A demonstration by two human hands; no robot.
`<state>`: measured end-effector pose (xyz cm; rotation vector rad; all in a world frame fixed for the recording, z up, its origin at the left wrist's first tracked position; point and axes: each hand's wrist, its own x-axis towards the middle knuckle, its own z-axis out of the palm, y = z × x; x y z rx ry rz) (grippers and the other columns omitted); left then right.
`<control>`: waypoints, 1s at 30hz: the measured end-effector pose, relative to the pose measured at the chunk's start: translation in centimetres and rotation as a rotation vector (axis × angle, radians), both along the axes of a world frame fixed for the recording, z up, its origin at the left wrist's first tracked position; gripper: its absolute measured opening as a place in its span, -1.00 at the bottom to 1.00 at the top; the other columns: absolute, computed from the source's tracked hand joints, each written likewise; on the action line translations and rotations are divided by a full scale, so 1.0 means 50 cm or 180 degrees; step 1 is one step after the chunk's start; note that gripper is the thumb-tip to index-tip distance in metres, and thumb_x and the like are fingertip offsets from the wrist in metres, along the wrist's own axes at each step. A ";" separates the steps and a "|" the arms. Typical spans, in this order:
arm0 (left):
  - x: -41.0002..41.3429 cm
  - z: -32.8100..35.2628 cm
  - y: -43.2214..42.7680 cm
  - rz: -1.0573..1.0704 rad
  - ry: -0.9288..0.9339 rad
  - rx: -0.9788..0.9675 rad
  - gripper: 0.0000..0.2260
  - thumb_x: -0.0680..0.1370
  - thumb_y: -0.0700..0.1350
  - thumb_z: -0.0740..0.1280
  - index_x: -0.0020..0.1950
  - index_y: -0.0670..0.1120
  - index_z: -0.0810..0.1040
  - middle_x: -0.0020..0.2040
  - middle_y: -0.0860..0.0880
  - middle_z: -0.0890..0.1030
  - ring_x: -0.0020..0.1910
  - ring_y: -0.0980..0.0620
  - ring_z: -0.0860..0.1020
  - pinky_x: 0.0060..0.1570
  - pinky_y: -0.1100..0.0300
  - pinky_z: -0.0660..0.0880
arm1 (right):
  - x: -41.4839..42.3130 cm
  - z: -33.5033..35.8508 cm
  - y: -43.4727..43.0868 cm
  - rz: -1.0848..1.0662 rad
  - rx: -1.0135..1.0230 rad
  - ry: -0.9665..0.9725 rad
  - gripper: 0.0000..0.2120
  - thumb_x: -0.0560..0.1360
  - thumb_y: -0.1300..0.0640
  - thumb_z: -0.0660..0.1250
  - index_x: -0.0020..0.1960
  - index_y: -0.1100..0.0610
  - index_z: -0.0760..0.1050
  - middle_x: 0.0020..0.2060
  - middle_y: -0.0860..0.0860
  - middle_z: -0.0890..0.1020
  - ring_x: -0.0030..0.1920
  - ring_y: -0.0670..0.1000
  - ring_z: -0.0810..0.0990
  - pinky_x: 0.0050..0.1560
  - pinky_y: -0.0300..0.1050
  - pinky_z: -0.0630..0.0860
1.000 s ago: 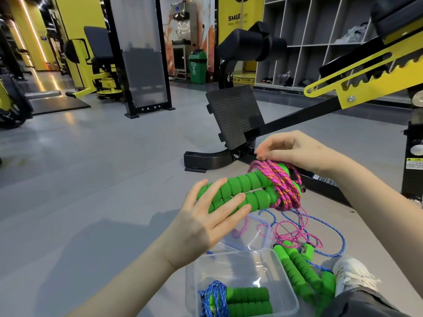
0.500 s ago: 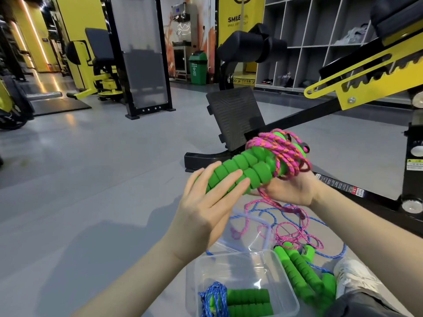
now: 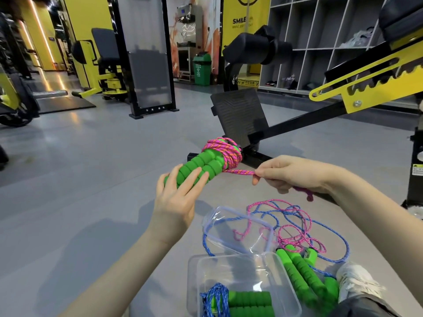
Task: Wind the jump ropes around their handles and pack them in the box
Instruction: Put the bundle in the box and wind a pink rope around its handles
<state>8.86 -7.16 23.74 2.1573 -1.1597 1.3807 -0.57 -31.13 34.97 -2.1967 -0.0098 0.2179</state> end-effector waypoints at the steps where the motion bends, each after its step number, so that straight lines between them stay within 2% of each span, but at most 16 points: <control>1: 0.005 -0.001 0.001 0.0022 0.0020 0.0046 -0.48 0.37 -0.40 0.28 0.31 -0.12 0.41 0.19 -0.12 0.60 0.10 -0.34 0.51 0.01 -0.10 0.42 | -0.004 0.013 -0.001 0.0044 -0.0276 -0.0007 -0.71 0.62 0.09 0.14 -0.01 0.27 0.54 -0.46 -0.02 0.25 -0.46 -0.07 0.19 -0.44 -0.30 0.28; 4: 0.010 -0.005 0.000 0.0105 0.0041 0.0233 -0.49 0.37 -0.38 0.26 0.30 -0.11 0.41 0.18 -0.12 0.61 0.10 -0.34 0.52 0.01 -0.11 0.42 | -0.015 0.046 0.003 0.0125 -0.1073 -0.0138 -0.76 0.60 0.07 0.19 0.00 0.16 0.59 -0.46 -0.06 0.34 -0.47 -0.11 0.32 -0.37 -0.21 0.36; 6: 0.004 -0.009 -0.005 0.0027 -0.0027 0.0334 -0.55 0.42 -0.38 0.19 0.28 -0.13 0.47 0.17 -0.11 0.61 0.11 -0.32 0.50 0.01 -0.10 0.39 | -0.023 0.069 0.004 0.0162 -0.1304 -0.0381 -0.80 0.57 0.11 0.23 -0.02 0.17 0.60 -0.52 -0.10 0.42 -0.49 -0.14 0.38 -0.37 -0.33 0.37; 8: -0.005 -0.018 -0.012 -0.0169 -0.0111 0.0487 -0.61 0.52 -0.38 0.07 0.23 -0.17 0.55 0.15 -0.12 0.61 0.12 -0.30 0.46 -0.01 -0.09 0.36 | -0.031 0.085 0.001 0.0184 -0.1277 -0.0730 -0.86 0.54 0.15 0.30 -0.04 0.16 0.62 -0.53 -0.10 0.54 -0.44 -0.14 0.49 -0.31 -0.43 0.41; 10: -0.012 -0.025 -0.016 -0.0330 -0.0270 0.0762 -0.61 0.54 -0.37 0.03 0.25 -0.16 0.51 0.15 -0.10 0.61 0.13 -0.28 0.43 0.00 -0.10 0.36 | -0.032 0.092 0.003 0.0171 -0.1143 -0.1081 -0.91 0.50 0.18 0.35 -0.07 0.12 0.64 -0.45 -0.10 0.63 -0.32 -0.11 0.60 -0.21 -0.43 0.46; 12: -0.022 -0.028 -0.017 -0.0503 -0.0411 0.1013 -0.63 0.53 -0.37 0.09 0.28 -0.15 0.45 0.17 -0.10 0.60 0.15 -0.30 0.45 0.02 -0.13 0.38 | -0.026 0.085 0.008 0.0193 -0.1066 -0.1345 -0.92 0.49 0.20 0.36 -0.09 0.12 0.65 -0.37 -0.04 0.66 -0.25 -0.10 0.63 -0.17 -0.43 0.47; 15: -0.056 -0.011 -0.024 -0.0765 -0.0485 0.1117 -0.67 0.61 -0.33 0.03 0.28 -0.15 0.45 0.20 -0.10 0.59 0.16 -0.31 0.48 0.09 -0.16 0.39 | -0.013 0.068 0.004 0.0068 -0.0804 -0.1591 -0.91 0.47 0.25 0.37 -0.06 0.22 0.64 -0.31 0.07 0.66 -0.26 -0.10 0.62 -0.18 -0.43 0.46; 18: -0.097 0.018 -0.037 -0.1037 -0.0427 0.1018 -0.66 0.64 -0.30 0.00 0.26 -0.16 0.50 0.21 -0.11 0.59 0.17 -0.32 0.49 0.14 -0.16 0.37 | -0.006 0.054 -0.013 -0.0132 -0.0464 -0.1546 -0.93 0.46 0.26 0.38 -0.09 0.16 0.64 -0.24 0.11 0.67 -0.25 -0.10 0.61 -0.15 -0.38 0.50; 21: -0.117 0.032 -0.048 -0.1166 -0.0433 0.0953 -0.68 0.65 -0.29 0.01 0.27 -0.16 0.48 0.23 -0.12 0.58 0.18 -0.33 0.50 0.19 -0.17 0.36 | -0.007 0.042 -0.029 -0.0260 -0.0161 -0.1428 -0.91 0.45 0.24 0.39 -0.13 0.08 0.64 -0.27 -0.03 0.68 -0.23 -0.13 0.62 -0.16 -0.38 0.50; 24: -0.126 0.037 -0.051 -0.1152 -0.0505 0.0942 -0.69 0.64 -0.29 0.08 0.26 -0.17 0.53 0.23 -0.12 0.58 0.18 -0.33 0.50 0.17 -0.15 0.36 | -0.009 0.040 -0.035 -0.0208 -0.0191 -0.1207 -0.92 0.45 0.20 0.40 -0.11 0.04 0.63 -0.29 -0.10 0.67 -0.23 -0.17 0.62 -0.20 -0.38 0.50; 26: -0.128 0.040 -0.051 -0.1110 -0.0580 0.0920 -0.70 0.65 -0.28 0.10 0.23 -0.17 0.58 0.22 -0.10 0.59 0.18 -0.32 0.51 0.15 -0.14 0.36 | -0.009 0.039 -0.034 -0.0099 -0.0225 -0.0955 -0.90 0.46 0.18 0.39 -0.06 0.02 0.61 -0.28 -0.01 0.64 -0.24 -0.11 0.61 -0.20 -0.32 0.52; 28: -0.131 0.040 -0.048 -0.1091 -0.0634 0.0921 -0.72 0.65 -0.27 0.10 0.25 -0.15 0.53 0.22 -0.10 0.59 0.19 -0.31 0.49 0.17 -0.13 0.34 | -0.008 0.039 -0.030 0.0069 -0.0159 -0.0798 -0.86 0.47 0.23 0.37 -0.05 0.01 0.58 -0.22 0.18 0.58 -0.21 -0.01 0.56 -0.15 -0.28 0.53; 30: -0.132 0.037 -0.045 -0.1086 -0.0660 0.0946 -0.74 0.65 -0.27 0.09 0.27 -0.14 0.47 0.23 -0.10 0.59 0.20 -0.31 0.48 0.17 -0.14 0.34 | -0.008 0.040 -0.026 0.0157 -0.0182 -0.0721 -0.79 0.46 0.30 0.37 -0.02 0.02 0.55 -0.14 0.22 0.56 -0.15 0.01 0.56 -0.09 -0.24 0.53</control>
